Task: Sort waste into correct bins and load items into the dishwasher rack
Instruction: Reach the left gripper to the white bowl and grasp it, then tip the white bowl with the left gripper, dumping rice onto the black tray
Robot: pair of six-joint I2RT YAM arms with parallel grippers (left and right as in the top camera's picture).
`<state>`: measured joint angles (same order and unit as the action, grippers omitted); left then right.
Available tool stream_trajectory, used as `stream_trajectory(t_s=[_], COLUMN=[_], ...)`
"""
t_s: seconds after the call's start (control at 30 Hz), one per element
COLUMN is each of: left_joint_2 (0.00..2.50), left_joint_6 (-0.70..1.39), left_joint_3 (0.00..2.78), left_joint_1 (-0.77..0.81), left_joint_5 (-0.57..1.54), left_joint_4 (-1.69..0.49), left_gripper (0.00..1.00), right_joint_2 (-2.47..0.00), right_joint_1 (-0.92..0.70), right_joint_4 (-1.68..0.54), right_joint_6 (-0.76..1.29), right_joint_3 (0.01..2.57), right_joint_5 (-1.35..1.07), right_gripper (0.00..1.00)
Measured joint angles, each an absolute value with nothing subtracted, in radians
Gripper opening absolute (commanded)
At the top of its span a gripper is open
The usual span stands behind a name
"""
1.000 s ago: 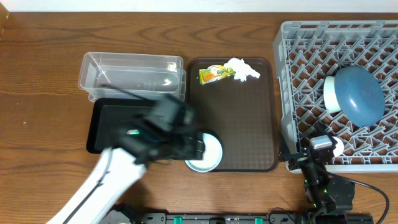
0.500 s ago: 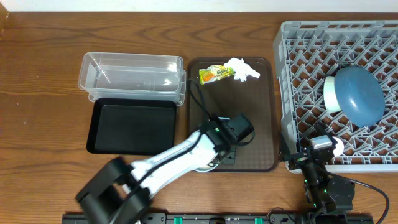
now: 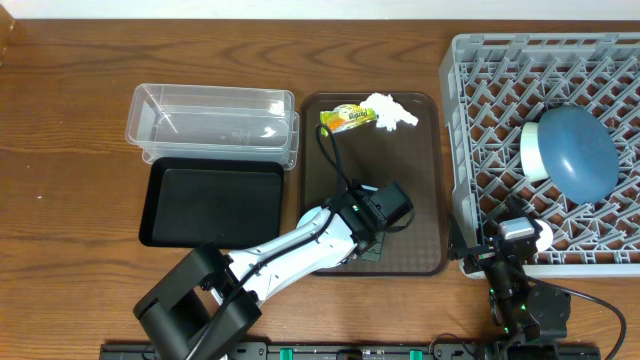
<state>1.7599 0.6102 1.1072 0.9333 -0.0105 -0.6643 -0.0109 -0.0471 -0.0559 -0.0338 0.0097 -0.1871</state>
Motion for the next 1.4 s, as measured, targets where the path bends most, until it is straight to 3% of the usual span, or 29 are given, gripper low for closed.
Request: stream_trajectory(t_s=[0.2, 0.3, 0.37, 0.47, 0.77, 1.0, 1.2, 1.4], left_joint_2=[1.760, 1.768, 1.784, 1.811, 1.782, 1.569, 1.406, 1.399], left_joint_6=[0.534, 0.513, 0.509, 0.502, 0.493, 0.493, 0.487, 0.375], left_joint_3=[1.107, 1.107, 1.107, 1.107, 1.155, 1.203, 1.211, 1.185], left_joint_1=[0.934, 0.934, 0.936, 0.939, 0.945, 0.905, 0.704, 0.359], left_joint_5=[-0.033, -0.037, -0.040, -0.044, -0.053, -0.052, 0.003, 0.301], left_joint_4=[-0.660, -0.658, -0.658, -0.657, -0.784, -0.848, -0.933, -0.904], left_gripper=[0.06, 0.15, 0.15, 0.06, 0.06, 0.06, 0.06, 0.06], right_joint_2=[-0.011, -0.011, -0.011, -0.011, -0.011, -0.011, -0.011, -0.011], right_joint_1=[-0.047, -0.047, -0.047, -0.047, -0.047, -0.047, -0.047, -0.047], right_joint_4=[-0.056, -0.056, -0.056, -0.056, -0.056, -0.056, -0.056, -0.056], right_joint_6=[-0.034, -0.034, -0.034, -0.034, -0.034, -0.034, -0.034, -0.034], right_joint_3=[0.010, 0.010, 0.010, 0.010, 0.010, 0.010, 0.010, 0.010], right_joint_5=[-0.187, -0.187, -0.187, -0.187, -0.187, -0.187, -0.187, -0.187], right_gripper=[0.99, 0.99, 0.99, 0.99, 0.99, 0.99, 0.99, 0.99])
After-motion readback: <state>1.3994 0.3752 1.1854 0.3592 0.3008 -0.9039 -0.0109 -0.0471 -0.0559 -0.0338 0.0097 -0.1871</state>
